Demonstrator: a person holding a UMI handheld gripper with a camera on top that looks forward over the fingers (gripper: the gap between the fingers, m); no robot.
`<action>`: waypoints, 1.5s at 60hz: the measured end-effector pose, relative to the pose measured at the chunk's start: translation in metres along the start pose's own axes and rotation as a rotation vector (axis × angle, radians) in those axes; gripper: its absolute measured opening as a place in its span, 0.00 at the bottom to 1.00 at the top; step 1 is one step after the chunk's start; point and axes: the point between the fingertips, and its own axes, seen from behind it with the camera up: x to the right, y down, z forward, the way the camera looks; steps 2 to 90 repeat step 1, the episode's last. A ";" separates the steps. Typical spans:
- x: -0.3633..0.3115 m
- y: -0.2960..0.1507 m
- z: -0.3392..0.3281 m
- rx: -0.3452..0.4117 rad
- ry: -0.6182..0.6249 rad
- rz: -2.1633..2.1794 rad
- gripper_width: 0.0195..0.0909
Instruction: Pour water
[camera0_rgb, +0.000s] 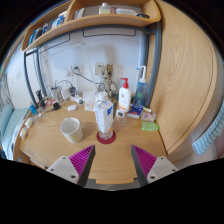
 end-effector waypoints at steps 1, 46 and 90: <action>0.000 -0.001 0.000 0.001 -0.001 0.000 0.74; 0.000 -0.001 0.000 0.001 -0.001 0.000 0.74; 0.000 -0.001 0.000 0.001 -0.001 0.000 0.74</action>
